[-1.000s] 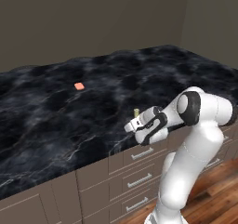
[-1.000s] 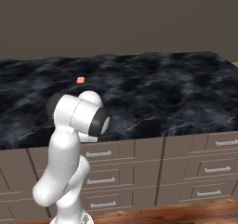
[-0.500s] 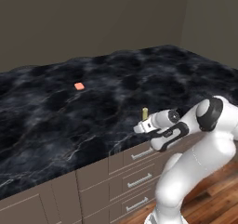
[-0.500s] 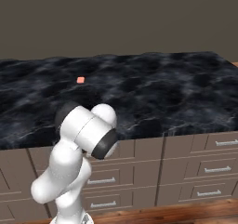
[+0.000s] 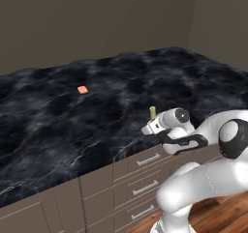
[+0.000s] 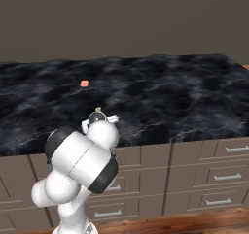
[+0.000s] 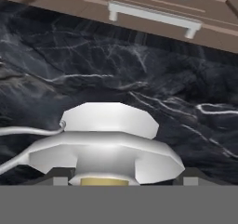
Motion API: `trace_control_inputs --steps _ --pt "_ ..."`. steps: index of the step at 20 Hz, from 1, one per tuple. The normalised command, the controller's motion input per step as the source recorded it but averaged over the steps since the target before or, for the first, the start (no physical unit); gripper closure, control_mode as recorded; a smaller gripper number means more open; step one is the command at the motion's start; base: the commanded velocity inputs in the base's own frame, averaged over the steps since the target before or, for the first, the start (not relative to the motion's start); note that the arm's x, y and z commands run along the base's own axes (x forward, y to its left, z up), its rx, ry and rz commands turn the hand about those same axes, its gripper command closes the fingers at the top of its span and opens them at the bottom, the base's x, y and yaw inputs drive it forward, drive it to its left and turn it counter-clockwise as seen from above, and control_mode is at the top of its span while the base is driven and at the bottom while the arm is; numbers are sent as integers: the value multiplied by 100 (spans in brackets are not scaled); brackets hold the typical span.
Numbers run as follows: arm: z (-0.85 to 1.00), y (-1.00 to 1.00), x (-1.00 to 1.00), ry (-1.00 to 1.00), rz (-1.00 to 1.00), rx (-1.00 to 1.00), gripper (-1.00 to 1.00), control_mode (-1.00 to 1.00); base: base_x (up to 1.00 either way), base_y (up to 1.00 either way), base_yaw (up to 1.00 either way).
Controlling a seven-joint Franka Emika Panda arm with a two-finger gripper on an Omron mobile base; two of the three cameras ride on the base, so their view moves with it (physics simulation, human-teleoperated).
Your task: Pick the candle and jar from the dining table and place them in the open cabinet. Close the cabinet after placing the objects.
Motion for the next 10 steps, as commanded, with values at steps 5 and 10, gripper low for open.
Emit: trace_control_inputs --steps 5,10 --pt "28 4 -26 0 -7 -10 100 -100 0 0 0" --pt "22 3 -46 0 -10 -9 100 -100 0 0 0"
